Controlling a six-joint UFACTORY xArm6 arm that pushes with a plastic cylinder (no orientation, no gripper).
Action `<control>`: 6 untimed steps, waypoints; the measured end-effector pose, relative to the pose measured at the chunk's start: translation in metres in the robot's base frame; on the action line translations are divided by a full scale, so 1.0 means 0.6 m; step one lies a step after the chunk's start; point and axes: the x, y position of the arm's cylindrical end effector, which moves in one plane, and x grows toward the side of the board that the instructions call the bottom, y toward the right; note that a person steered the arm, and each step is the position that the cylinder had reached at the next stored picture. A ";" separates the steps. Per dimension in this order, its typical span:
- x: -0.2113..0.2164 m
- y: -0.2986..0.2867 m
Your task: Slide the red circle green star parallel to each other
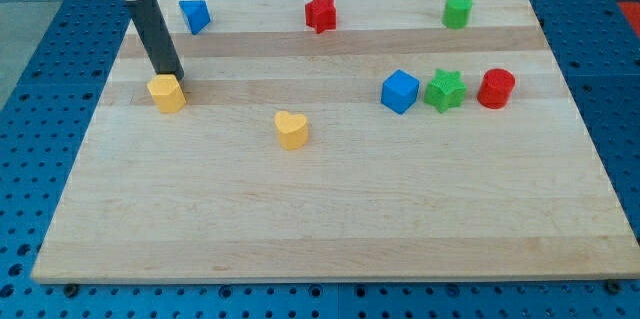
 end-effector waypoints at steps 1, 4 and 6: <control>0.000 0.000; -0.032 0.194; -0.032 0.301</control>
